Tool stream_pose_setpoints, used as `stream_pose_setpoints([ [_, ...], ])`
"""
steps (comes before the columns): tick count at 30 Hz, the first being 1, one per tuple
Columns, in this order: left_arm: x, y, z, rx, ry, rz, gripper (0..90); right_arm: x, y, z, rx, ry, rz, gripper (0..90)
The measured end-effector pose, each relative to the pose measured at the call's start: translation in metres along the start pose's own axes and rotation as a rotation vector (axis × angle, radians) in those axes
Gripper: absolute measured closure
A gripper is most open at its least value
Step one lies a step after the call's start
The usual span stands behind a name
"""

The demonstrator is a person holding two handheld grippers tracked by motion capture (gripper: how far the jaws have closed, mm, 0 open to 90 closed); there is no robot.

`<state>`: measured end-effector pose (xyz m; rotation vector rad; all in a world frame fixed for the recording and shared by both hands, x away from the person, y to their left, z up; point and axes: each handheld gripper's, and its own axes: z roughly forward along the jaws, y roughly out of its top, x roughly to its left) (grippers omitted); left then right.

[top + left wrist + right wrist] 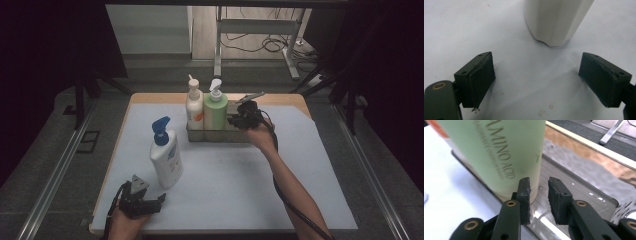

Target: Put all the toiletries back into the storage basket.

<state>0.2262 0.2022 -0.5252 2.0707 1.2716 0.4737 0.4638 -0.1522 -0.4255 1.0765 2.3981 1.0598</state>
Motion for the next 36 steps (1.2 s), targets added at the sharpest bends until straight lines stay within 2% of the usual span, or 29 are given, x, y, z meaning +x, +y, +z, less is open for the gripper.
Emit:
stream_pose_setpoints([
  [6,0.0,0.0,0.0,-0.001,0.0,0.0,12.9,0.006,-0.002,-0.012,-0.011,0.007,-0.014,59.2],
  [17,0.0,0.0,0.0,-0.001,-0.001,0.0,12.9,0.017,-0.01,-0.032,-0.015,0.052,-0.037,39.5],
  [20,0.0,0.0,0.0,-0.002,0.0,-0.001,12.9,0.021,-0.012,-0.038,-0.014,0.049,-0.046,33.9],
  [27,0.0,0.0,0.0,-0.001,0.0,-0.001,12.9,0.027,-0.02,-0.05,-0.013,0.053,-0.077,25.6],
  [33,0.0,0.0,0.0,-0.001,-0.001,-0.001,12.9,0.029,-0.028,-0.06,-0.011,0.071,-0.085,19.4],
  [36,0.0,0.0,0.0,0.0,-0.002,-0.001,12.8,0.03,-0.032,-0.065,-0.009,0.064,-0.09,15.1],
])
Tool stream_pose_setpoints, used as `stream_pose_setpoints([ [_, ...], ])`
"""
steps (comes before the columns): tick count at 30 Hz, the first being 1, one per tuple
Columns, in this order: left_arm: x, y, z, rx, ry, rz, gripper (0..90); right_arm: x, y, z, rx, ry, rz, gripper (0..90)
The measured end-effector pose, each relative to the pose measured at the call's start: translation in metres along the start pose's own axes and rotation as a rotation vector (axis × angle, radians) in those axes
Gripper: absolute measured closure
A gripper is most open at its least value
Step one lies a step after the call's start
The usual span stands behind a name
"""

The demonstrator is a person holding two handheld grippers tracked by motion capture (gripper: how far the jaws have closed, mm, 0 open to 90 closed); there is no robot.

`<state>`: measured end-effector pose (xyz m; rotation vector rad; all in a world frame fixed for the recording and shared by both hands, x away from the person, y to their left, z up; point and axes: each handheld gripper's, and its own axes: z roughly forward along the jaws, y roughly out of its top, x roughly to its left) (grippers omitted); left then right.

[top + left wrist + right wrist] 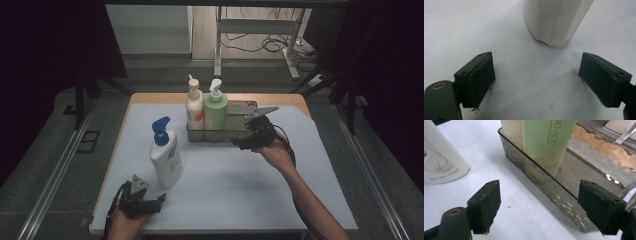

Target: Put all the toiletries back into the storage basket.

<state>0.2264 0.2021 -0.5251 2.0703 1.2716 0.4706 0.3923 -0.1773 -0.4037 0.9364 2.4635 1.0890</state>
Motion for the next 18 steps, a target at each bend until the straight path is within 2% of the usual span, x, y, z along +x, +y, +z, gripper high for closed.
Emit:
stream_pose_setpoints([
  [7,0.0,0.0,0.0,0.002,0.0,0.0,12.7,0.006,-0.012,-0.012,0.01,-0.022,-0.027,11.3],
  [10,0.0,0.0,0.0,0.003,0.0,0.0,12.7,0.008,-0.018,-0.017,0.011,-0.018,-0.017,5.2],
  [13,0.0,0.001,0.0,0.004,-0.001,-0.001,12.7,0.01,-0.025,-0.022,0.019,-0.019,-0.029,0.4],
  [18,0.0,0.001,0.0,0.006,-0.001,0.0,12.8,0.012,-0.038,-0.029,0.016,-0.013,-0.019,0.0],
])
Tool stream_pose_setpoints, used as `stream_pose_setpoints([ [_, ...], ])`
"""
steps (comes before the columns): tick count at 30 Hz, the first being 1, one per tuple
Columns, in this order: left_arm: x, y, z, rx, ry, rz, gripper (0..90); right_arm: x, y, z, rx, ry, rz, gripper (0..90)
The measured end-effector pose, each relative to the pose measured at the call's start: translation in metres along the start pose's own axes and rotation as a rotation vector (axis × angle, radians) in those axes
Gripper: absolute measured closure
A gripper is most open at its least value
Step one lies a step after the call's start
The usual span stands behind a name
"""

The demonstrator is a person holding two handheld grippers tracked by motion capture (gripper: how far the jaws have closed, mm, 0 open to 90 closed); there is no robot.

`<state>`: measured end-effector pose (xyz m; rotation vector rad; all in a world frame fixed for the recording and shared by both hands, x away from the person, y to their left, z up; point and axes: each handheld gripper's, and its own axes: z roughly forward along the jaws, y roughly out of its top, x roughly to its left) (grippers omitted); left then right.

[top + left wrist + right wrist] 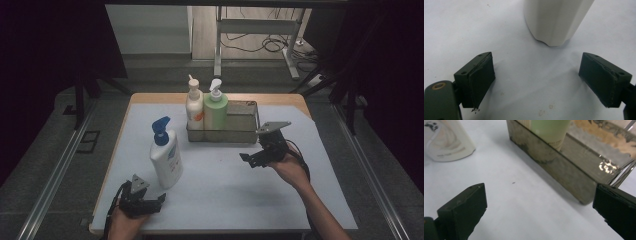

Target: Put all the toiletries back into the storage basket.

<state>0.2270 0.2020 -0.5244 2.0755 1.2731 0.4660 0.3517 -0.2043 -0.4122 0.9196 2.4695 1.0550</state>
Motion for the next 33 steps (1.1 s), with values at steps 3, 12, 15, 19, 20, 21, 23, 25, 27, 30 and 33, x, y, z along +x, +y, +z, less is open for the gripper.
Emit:
stream_pose_setpoints([
  [3,0.0,0.0,0.0,0.0,-0.001,0.001,12.8,0.002,-0.011,-0.003,-0.008,0.007,0.011,0.0],
  [12,0.002,0.0,-0.001,-0.001,-0.015,-0.006,13.9,0.006,-0.042,-0.004,-0.011,-0.009,0.011,0.0],
  [15,0.004,0.0,-0.002,-0.004,-0.023,-0.013,14.9,0.007,-0.052,-0.005,-0.012,-0.013,0.021,0.0],
  [19,0.006,0.0,-0.003,-0.011,-0.027,-0.018,16.7,0.01,-0.066,-0.004,-0.014,-0.018,0.028,0.0],
  [20,0.006,0.0,-0.003,-0.011,-0.023,-0.016,17.1,0.011,-0.07,-0.004,-0.012,-0.017,0.03,0.0],
  [21,0.007,0.001,-0.004,-0.013,-0.017,-0.014,17.2,0.012,-0.073,-0.003,-0.008,-0.018,0.034,0.0],
  [23,0.008,0.001,-0.005,-0.019,-0.013,-0.015,18.8,0.013,-0.081,-0.001,-0.002,-0.019,0.041,0.0],
  [25,0.01,0.001,-0.007,-0.027,-0.011,-0.02,20.4,0.013,-0.087,0.001,0.009,-0.02,0.043,0.0],
  [27,0.013,0.002,-0.009,-0.034,-0.006,-0.025,22.0,0.014,-0.091,0.002,0.03,-0.027,0.035,0.0],
  [30,0.016,0.002,-0.011,-0.047,-0.001,-0.033,24.4,0.014,-0.097,0.003,0.029,-0.032,0.041,0.0],
  [33,0.018,0.003,-0.013,-0.057,0.002,-0.04,26.7,0.015,-0.104,0.005,0.035,-0.026,0.046,0.0],
])
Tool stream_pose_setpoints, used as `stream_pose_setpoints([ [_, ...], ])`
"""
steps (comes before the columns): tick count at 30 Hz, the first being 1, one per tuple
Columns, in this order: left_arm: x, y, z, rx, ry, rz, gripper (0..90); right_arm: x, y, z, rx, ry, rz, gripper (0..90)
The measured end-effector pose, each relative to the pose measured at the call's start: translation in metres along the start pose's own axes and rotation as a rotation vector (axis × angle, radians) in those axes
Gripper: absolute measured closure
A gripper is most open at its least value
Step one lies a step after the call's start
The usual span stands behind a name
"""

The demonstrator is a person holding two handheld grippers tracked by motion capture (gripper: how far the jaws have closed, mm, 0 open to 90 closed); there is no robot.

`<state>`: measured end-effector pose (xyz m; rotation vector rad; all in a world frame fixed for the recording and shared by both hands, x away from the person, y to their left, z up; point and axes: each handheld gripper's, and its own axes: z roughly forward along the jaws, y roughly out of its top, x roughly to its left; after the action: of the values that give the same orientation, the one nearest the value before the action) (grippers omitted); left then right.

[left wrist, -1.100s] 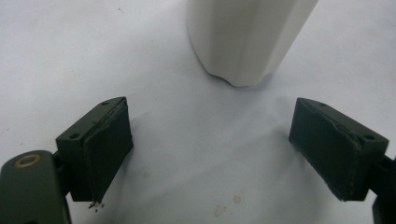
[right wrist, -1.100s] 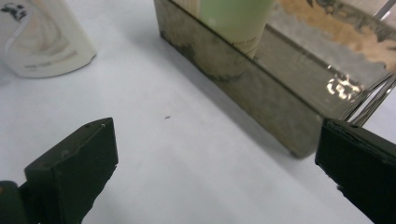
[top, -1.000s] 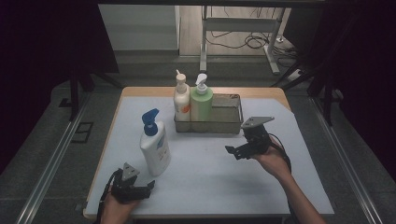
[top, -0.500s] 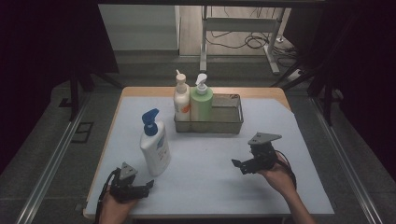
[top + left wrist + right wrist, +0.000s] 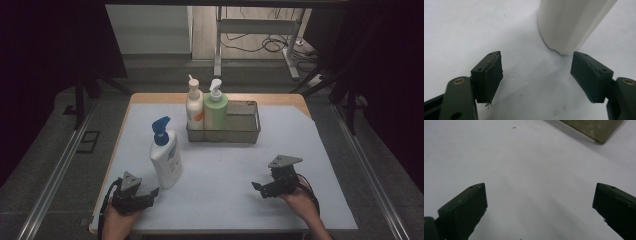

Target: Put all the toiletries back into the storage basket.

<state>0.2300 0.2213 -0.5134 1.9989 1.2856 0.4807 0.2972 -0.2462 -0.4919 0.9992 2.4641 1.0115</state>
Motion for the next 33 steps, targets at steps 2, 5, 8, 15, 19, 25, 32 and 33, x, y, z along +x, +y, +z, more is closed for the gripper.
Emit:
stream_pose_setpoints([
  [2,0.001,0.001,0.0,-0.003,0.002,0.002,28.3,0.001,-0.004,0.002,0.005,0.002,0.002,0.0],
  [5,0.003,0.004,-0.001,-0.007,0.003,0.0,30.6,0.002,-0.011,0.007,0.016,0.01,0.012,0.0],
  [8,0.007,0.008,-0.001,-0.012,0.001,-0.001,33.6,0.001,-0.017,0.012,0.027,0.014,0.016,0.0],
  [15,0.016,0.017,0.0,-0.017,0.017,-0.014,42.1,0.0,-0.024,0.017,0.033,0.015,0.016,0.0],
  [19,0.022,0.023,0.0,-0.029,0.017,-0.008,45.9,0.001,-0.025,0.018,0.025,0.011,0.011,0.0],
  [25,0.025,0.033,0.007,-0.028,-0.005,0.004,59.1,0.001,-0.026,0.018,0.022,0.008,0.01,0.0],
  [32,0.024,0.045,0.022,-0.006,-0.048,0.02,79.9,0.001,-0.026,0.018,0.021,0.008,0.01,0.0],
  [33,0.024,0.046,0.025,0.001,-0.053,0.021,81.8,0.001,-0.026,0.018,0.02,0.008,0.01,0.0],
])
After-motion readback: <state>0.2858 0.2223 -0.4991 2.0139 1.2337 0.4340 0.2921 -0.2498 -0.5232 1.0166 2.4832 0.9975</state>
